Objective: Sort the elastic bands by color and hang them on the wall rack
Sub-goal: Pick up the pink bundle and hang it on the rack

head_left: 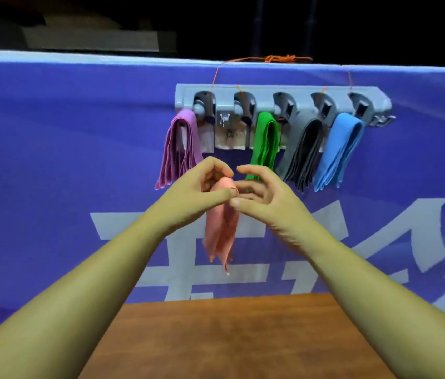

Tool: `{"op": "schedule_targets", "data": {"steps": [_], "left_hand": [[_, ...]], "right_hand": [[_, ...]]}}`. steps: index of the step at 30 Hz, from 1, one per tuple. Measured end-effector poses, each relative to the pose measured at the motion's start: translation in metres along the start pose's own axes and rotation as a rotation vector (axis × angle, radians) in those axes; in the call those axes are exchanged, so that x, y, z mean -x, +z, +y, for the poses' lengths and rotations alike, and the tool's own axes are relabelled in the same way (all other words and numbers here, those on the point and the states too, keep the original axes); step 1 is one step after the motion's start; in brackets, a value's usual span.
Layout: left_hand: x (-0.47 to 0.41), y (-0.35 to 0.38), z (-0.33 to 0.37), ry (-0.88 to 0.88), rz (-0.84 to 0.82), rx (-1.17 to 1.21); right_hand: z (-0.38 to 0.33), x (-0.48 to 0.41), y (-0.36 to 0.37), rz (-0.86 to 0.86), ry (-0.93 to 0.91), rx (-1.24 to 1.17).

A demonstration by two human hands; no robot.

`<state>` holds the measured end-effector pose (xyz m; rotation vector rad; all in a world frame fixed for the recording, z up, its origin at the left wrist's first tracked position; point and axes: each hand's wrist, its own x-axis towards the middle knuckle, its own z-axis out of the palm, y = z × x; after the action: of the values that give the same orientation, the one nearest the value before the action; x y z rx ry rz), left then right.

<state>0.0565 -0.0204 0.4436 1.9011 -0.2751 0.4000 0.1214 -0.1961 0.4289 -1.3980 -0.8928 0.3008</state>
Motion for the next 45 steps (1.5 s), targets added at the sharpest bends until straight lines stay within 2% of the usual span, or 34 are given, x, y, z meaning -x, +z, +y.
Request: {"op": "schedule_targets", "data": {"steps": [6,13,17,26,30,37,41,45], "left_hand": [[-0.025,-0.007,0.022,0.011,0.017,-0.075],[-0.050,-0.013,0.038,0.003,0.103,-0.060],[-0.060,-0.018,0.039,0.019,0.145,-0.054],[-0.074,-0.026,0.031,0.045,0.352,-0.128],[-0.075,-0.019,0.027,0.085,0.429,-0.136],[-0.094,-0.005,0.015,0.160,0.593,-0.175],[-0.099,-0.003,0.005,0.229,0.658,-0.394],[-0.098,-0.002,0.000,0.278,0.681,-0.454]], "right_hand": [[-0.022,-0.020,-0.016,0.030,-0.080,0.326],[-0.037,-0.046,-0.022,0.083,-0.139,0.356],[-0.044,-0.060,-0.020,0.193,-0.172,0.419],[-0.053,-0.090,-0.004,0.456,-0.306,0.586],[-0.055,-0.094,0.006,0.522,-0.398,0.659],[-0.045,-0.113,-0.010,0.552,-0.583,0.874],[-0.033,-0.117,-0.006,0.495,-0.657,1.071],[-0.030,-0.113,-0.005,0.529,-0.609,1.001]]}}
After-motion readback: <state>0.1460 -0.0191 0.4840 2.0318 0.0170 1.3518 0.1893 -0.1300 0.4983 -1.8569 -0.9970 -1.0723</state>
